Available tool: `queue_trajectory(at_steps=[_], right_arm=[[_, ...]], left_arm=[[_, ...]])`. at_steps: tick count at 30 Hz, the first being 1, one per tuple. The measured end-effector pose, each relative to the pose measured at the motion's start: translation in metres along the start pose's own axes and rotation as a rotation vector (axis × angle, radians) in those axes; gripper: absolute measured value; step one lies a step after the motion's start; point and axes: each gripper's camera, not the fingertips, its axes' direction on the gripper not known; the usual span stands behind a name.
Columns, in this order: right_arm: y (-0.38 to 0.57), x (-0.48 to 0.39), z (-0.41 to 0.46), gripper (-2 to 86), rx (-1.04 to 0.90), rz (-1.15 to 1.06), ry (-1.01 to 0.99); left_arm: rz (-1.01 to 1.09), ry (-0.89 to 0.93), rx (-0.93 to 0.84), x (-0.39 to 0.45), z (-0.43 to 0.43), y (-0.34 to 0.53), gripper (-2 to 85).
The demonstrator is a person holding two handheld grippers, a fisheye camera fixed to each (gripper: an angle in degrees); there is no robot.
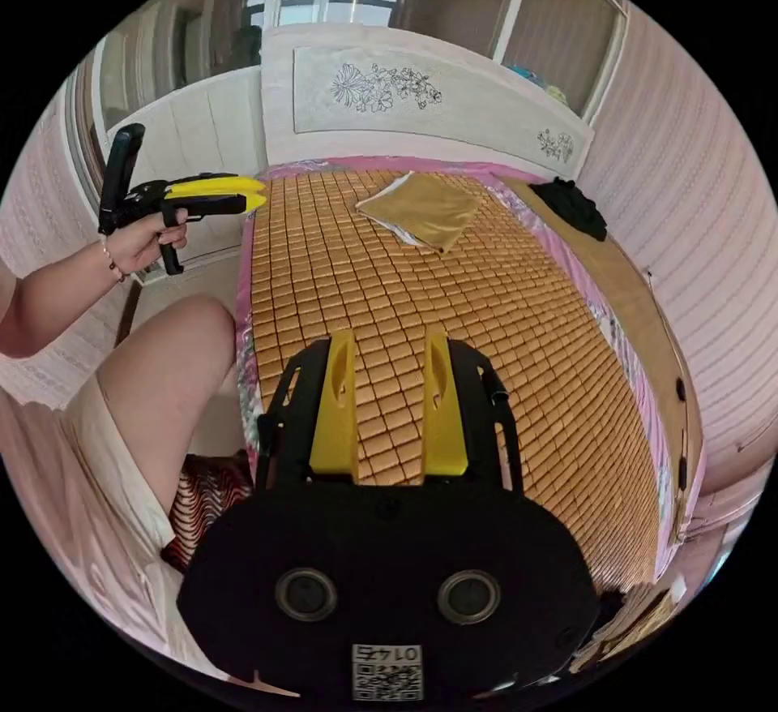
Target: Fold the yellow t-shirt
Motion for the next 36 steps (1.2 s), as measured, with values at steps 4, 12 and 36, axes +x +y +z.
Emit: queue_trajectory(at_steps=[4, 12, 36], right_arm=[[-0.100, 0.000, 0.047, 11.4, 0.018, -0.144, -0.050], [-0.267, -0.011, 0.190, 10.7, -0.162, -0.261, -0.202], [-0.205, 0.144, 0.189, 0.5, -0.100, 0.130, -0.222]], left_arm=[[-0.087, -0.002, -0.023, -0.055, 0.031, -0.010, 8.2], [-0.063, 0.041, -0.192, -0.124, 0.115, -0.035, 9.0], [0.011, -0.031, -0.351, -0.149, 0.190, -0.114, 8.7]])
